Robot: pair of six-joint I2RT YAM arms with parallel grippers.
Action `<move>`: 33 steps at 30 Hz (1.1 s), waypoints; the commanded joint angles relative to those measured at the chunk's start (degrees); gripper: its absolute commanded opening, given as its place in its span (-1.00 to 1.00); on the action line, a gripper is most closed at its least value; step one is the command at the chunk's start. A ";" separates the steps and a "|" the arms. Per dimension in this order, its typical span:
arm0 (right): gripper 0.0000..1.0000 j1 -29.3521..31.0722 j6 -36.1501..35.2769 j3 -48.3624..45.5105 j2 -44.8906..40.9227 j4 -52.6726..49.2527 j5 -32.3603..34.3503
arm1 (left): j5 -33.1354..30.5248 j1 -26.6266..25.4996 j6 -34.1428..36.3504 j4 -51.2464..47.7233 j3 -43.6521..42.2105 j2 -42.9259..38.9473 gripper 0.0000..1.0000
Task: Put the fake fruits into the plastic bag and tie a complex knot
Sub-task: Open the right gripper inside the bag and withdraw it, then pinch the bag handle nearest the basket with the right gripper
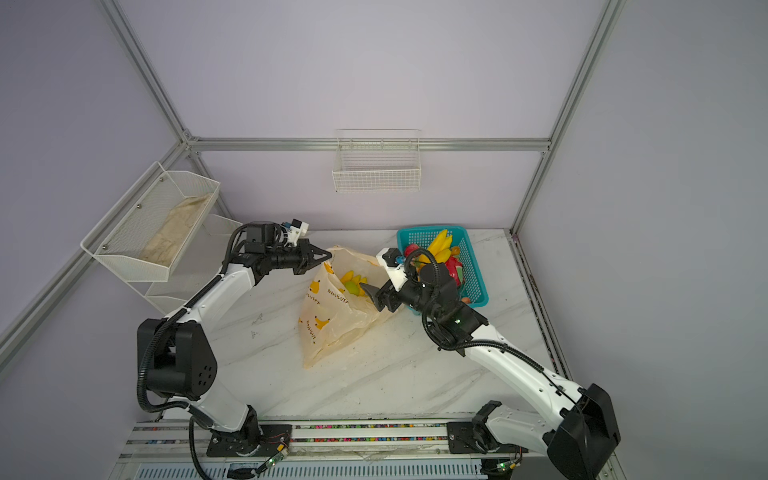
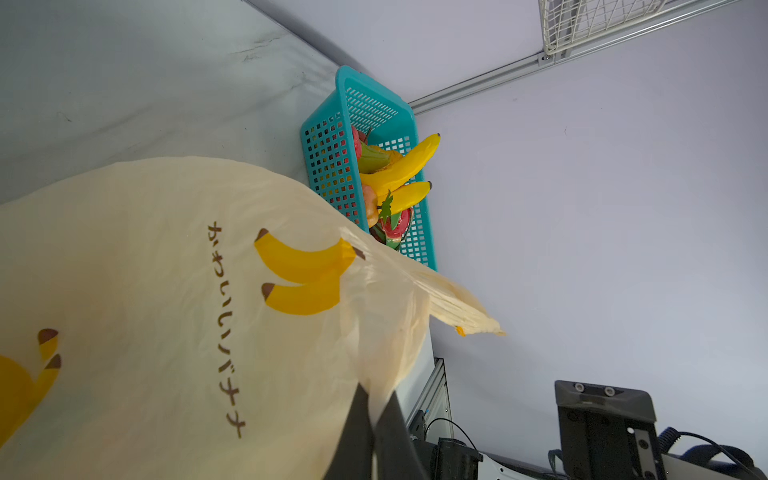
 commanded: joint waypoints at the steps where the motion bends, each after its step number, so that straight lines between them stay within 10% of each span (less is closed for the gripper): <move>1: 0.82 -0.18 -4.43 0.35 2.58 -2.77 13.93 | 0.38 0.07 1.22 1.26 -2.13 -0.93 -1.00; 11: 0.79 -0.25 -6.70 5.27 16.22 0.47 18.75 | 0.35 0.07 1.06 1.21 -2.17 -1.24 -1.00; 15: -0.25 -0.26 -6.03 7.86 18.71 -1.29 16.42 | 0.06 0.07 1.36 1.26 -2.16 -1.27 -1.00; 21: -0.99 -0.25 -2.94 9.34 12.49 -8.33 4.11 | -1.32 0.06 2.08 0.61 -1.51 0.26 -1.00; 33: -1.00 -0.09 11.67 1.10 2.35 3.63 -21.48 | -14.16 -1.71 -0.26 -4.28 16.31 11.05 -1.00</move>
